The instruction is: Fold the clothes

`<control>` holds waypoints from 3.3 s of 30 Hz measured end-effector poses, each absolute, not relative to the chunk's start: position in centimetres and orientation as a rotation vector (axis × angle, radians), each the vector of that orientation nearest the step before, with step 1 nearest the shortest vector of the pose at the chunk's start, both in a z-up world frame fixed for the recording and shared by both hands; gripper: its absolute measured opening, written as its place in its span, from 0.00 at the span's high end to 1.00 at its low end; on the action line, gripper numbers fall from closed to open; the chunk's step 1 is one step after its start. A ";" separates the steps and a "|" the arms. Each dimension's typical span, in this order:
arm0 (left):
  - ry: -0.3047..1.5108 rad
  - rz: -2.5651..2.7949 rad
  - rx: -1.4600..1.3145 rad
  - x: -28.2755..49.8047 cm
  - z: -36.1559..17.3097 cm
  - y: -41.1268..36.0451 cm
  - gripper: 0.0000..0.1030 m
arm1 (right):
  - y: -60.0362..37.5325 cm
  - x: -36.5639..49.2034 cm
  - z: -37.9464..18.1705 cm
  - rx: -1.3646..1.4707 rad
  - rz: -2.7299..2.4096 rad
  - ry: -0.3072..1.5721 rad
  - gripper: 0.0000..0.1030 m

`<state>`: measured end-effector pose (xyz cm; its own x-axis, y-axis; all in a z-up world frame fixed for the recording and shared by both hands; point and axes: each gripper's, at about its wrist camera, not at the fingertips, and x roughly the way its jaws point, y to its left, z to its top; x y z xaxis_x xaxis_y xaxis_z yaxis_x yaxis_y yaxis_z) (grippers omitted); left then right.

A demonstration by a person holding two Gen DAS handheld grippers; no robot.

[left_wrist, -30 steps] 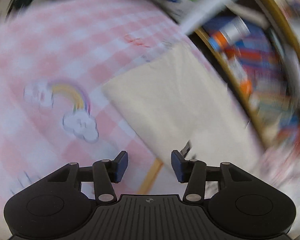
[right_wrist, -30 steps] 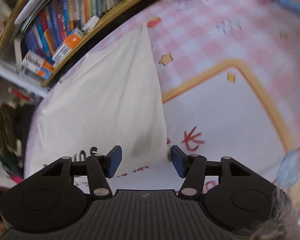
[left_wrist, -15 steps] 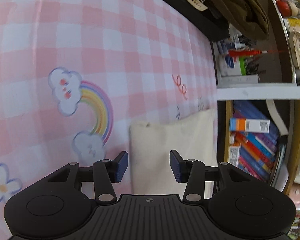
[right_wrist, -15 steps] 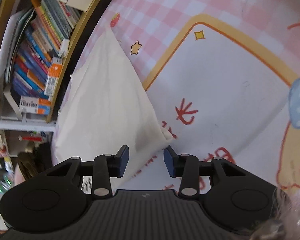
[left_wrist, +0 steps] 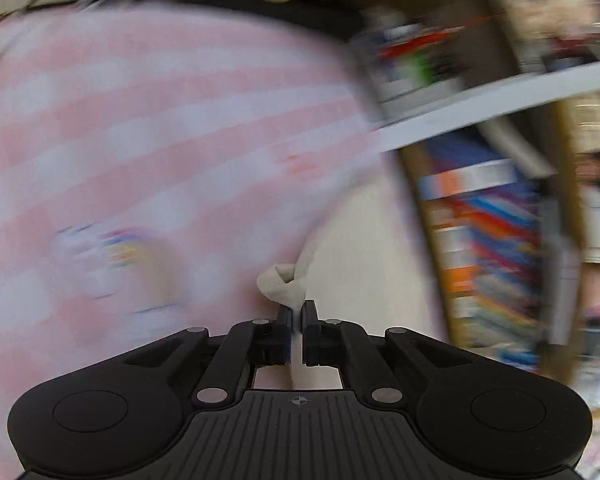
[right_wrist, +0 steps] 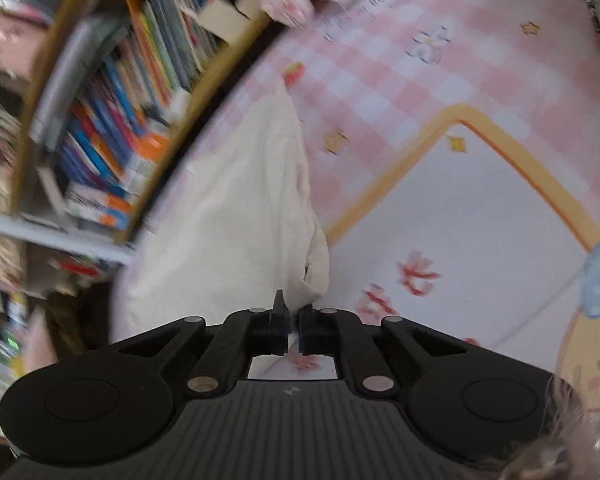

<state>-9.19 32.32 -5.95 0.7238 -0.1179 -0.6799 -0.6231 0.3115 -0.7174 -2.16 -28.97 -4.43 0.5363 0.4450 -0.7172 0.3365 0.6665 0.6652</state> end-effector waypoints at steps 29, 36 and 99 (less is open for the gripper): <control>0.582 0.384 -1.383 -11.1 -7.9 30.8 0.36 | -15.0 -3.0 -1.1 -0.176 0.225 0.873 0.06; 0.579 0.356 -1.414 -11.1 -8.1 31.2 0.28 | -9.1 -3.0 0.9 -0.258 0.370 0.779 0.00; 0.846 -0.175 -1.095 -3.3 -6.7 33.6 0.92 | 18.8 6.1 1.9 -0.482 0.456 1.020 0.33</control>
<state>-3.26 33.61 -6.75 0.6839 -0.5158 -0.5160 -0.2693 0.4788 -0.8356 6.09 18.76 1.88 0.4493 0.1348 -0.8832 -0.5684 0.8058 -0.1662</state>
